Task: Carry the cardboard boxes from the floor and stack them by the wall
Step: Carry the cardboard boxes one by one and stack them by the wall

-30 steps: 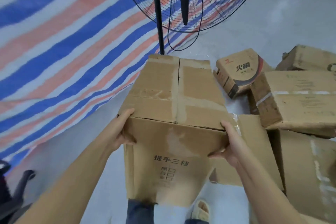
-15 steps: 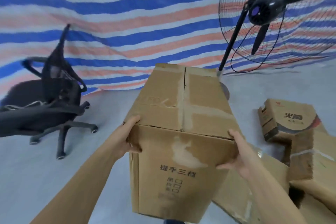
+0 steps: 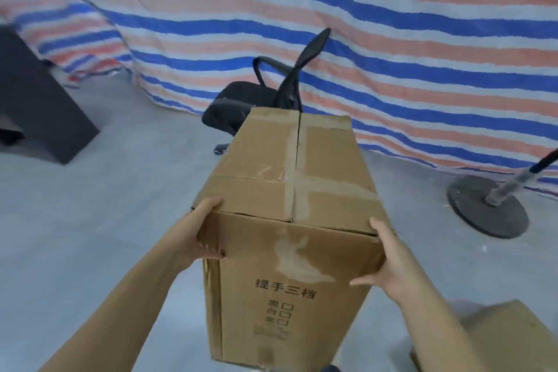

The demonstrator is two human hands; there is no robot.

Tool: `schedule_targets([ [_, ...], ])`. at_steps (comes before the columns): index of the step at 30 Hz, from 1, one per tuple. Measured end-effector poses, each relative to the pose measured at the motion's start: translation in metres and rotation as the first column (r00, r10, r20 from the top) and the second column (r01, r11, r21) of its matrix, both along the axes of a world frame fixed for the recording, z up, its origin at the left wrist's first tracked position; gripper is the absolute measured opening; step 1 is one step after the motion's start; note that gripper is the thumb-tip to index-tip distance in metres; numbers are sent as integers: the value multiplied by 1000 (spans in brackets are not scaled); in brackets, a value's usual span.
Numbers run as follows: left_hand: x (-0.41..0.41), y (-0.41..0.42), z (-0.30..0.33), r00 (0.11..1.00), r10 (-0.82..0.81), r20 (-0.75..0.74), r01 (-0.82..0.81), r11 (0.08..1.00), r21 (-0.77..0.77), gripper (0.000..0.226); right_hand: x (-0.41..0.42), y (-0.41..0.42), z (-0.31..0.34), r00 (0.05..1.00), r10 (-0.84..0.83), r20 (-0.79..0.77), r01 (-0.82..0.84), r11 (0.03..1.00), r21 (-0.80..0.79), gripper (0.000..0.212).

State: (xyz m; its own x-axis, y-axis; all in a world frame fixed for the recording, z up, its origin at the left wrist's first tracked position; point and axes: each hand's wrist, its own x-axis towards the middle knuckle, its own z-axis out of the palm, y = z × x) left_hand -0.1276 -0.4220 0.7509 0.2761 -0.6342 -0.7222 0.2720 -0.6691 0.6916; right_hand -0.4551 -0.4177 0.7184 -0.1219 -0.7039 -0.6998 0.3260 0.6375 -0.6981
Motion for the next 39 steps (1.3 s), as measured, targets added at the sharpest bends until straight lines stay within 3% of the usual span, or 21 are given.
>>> schedule_targets([
  [8,95,123,11,925,380,15,-380,925,-34,58,122,-13,9,910,414,-1,-414,910,28,40],
  [13,110,196,14,800,600,-6,-599,797,-73,58,185,-18,19,754,656,-32,-656,755,2,36],
  [16,109,231,17,708,705,-21,-704,704,-98,50,221,-19,25,646,761,-50,-763,647,-9,41],
  [19,106,267,17,615,788,-29,-785,608,-117,34,256,-12,27,534,843,-60,-845,533,-31,29],
  [22,107,297,17,529,848,-21,-841,521,-145,31,291,-1,29,435,898,-74,-901,432,-47,18],
  [26,121,333,13,413,910,-45,-902,401,-162,28,341,19,31,315,946,-82,-949,312,-49,22],
  [30,154,364,0,351,935,-56,-928,338,-158,20,396,41,28,226,970,-92,-974,223,-46,21],
  [36,251,386,-6,306,946,-108,-947,291,-132,48,499,63,28,198,974,-108,-980,194,-44,20],
  [39,300,397,-2,300,946,-121,-950,284,-128,47,550,73,34,210,970,-125,-978,205,-46,22],
])
